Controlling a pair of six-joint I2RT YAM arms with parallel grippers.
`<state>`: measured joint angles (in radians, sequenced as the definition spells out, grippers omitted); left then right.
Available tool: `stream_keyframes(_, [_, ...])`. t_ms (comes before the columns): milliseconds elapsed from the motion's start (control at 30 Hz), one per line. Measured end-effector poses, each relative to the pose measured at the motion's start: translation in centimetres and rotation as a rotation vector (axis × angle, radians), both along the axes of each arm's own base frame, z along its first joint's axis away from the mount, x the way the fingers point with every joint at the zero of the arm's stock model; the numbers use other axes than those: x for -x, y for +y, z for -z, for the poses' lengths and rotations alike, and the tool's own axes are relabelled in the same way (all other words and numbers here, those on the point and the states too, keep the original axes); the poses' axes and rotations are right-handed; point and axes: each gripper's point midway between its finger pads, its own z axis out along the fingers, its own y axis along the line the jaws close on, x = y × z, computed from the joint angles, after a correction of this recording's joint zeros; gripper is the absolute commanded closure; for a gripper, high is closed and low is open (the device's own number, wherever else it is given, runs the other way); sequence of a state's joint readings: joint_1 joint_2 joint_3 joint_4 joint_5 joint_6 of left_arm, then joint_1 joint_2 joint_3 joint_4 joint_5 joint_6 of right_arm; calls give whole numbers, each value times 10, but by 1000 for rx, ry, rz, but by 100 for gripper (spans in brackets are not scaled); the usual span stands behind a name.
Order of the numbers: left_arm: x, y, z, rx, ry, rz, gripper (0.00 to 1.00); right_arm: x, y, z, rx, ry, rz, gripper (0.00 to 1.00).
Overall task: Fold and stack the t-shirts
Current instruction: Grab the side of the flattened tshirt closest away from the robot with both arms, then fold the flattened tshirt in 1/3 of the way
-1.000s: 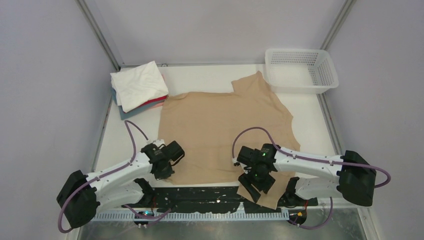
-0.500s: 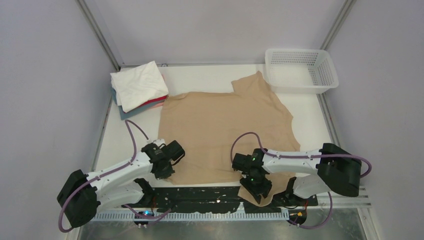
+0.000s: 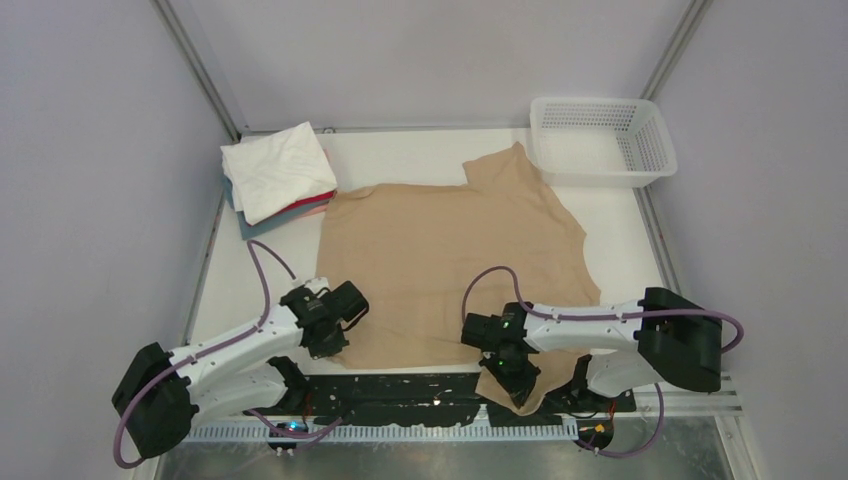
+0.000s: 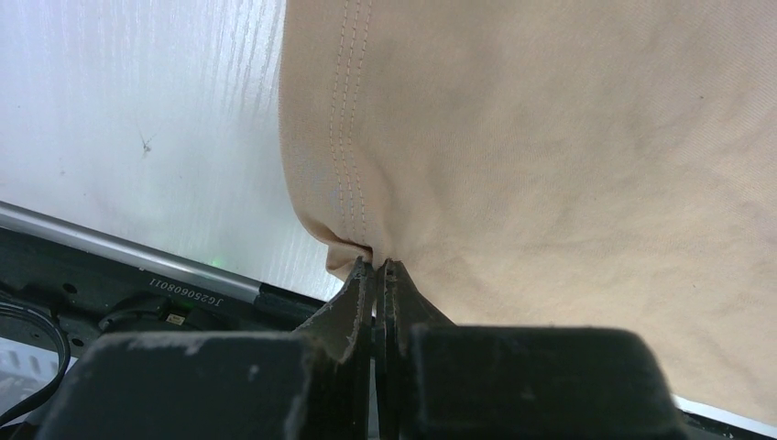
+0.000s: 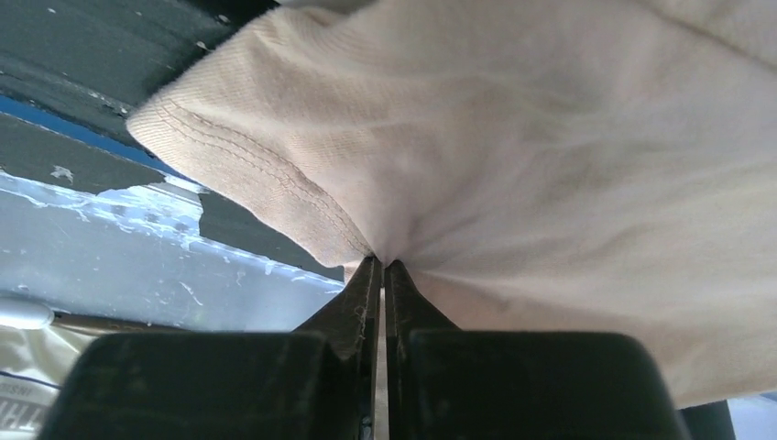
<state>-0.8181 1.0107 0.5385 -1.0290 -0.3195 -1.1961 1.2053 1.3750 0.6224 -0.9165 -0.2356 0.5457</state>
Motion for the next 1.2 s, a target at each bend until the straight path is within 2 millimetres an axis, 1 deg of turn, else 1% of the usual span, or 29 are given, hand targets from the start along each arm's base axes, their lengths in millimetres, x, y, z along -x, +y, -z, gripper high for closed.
stream_keyframes(100, [-1,0,0,-1,-4,0,100,-3,0,-1,-1,-28,31,94])
stream_keyframes(167, [-1,0,-1,2,-6,1,100,-11,-2,-1,5,-82,39,94])
stream_keyframes(233, [-1,0,-2,6,-12,4,100,-28,-6,-2,24,-163,58,94])
stream_keyframes(300, [-2,-1,-3,13,-21,9,100,-50,-9,-10,37,-246,102,94])
stream_keyframes(367, [-4,-2,-6,23,-33,17,100,-74,-10,-22,38,-327,157,94])
stream_keyframes(400, [-5,-2,-7,30,-41,18,100,-89,-12,-31,38,-373,194,94])
stream_keyframes(500, [-10,-3,-12,54,-63,16,100,-123,-19,-54,36,-483,260,94])
stream_keyframes(533, [-12,-3,-13,62,-70,11,100,-131,-21,-60,38,-509,275,94])
stream_keyframes(600, [-18,-3,-16,82,-89,-2,100,-148,-27,-71,52,-563,288,94])
stream_keyframes(700, [-27,-2,-20,108,-104,-20,100,-164,-32,-79,66,-602,294,94])
stream_keyframes(833, [-41,-1,-26,138,-122,-47,100,-187,-32,-89,68,-639,305,94])
stream_keyframes(1000, [-61,-2,-35,162,-125,-66,100,-222,-31,-104,87,-728,313,94])
stream_keyframes(1200, [-82,-3,-42,171,-110,-69,100,-251,-35,-111,120,-799,312,94])
